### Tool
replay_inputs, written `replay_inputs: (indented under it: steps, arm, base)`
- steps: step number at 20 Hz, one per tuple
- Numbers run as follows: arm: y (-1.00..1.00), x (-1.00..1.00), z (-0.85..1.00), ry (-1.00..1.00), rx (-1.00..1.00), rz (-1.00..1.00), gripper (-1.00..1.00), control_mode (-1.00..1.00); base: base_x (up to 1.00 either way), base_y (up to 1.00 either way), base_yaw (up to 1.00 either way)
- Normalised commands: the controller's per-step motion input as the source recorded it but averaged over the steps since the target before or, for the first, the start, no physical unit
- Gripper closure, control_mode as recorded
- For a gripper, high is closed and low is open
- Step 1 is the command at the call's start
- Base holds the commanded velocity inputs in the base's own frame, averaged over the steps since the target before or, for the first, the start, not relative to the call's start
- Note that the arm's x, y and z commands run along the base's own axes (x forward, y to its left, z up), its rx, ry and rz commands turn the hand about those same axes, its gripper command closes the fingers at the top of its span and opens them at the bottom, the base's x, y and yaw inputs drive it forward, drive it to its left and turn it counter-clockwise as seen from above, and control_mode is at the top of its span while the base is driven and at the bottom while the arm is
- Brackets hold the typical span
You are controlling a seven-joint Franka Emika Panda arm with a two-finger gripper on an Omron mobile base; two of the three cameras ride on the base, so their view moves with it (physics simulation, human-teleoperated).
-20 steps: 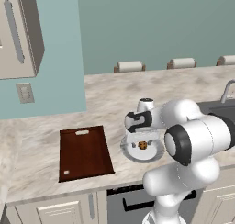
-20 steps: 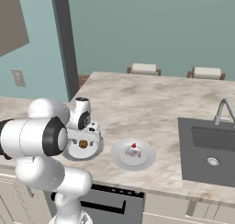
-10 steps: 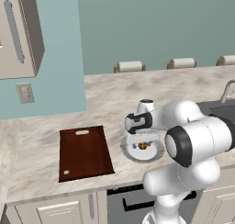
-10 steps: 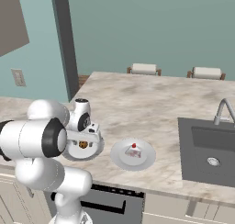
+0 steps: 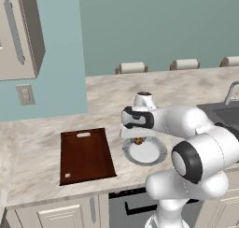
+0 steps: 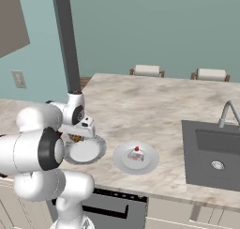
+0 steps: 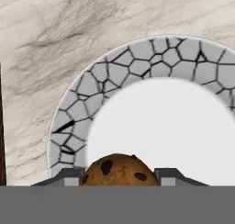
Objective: Move the dessert items from the plates to the tray.
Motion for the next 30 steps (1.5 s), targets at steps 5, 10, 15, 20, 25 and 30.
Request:
replay_inputs:
  steps: [5, 10, 15, 20, 25, 30]
  arm:
    - [1.0, 0.0, 0.71, -0.13, 0.01, -0.05, 1.0, -1.0]
    - [1.0, -0.04, -0.02, -0.01, 0.0, -0.01, 1.0, -1.0]
    - [1.0, 0.0, -0.15, 0.0, 0.02, -0.02, 1.0, -1.0]
    - [0.58, 0.0, -0.33, 0.0, 0.04, 0.0, 1.0, -1.0]
    - [0.05, 0.0, -0.01, 0.0, 0.0, 0.0, -1.0, -1.0]
    - [0.0, 0.0, 0.15, 0.0, 0.0, 0.0, -1.0, -1.0]
  base:
    - [0.0, 0.0, 0.0]
    - [0.0, 0.0, 0.0]
    - [0.0, 0.0, 0.0]
    - [0.0, 0.0, 0.0]
    - [0.0, 0.0, 0.0]
    - [0.0, 0.0, 0.0]
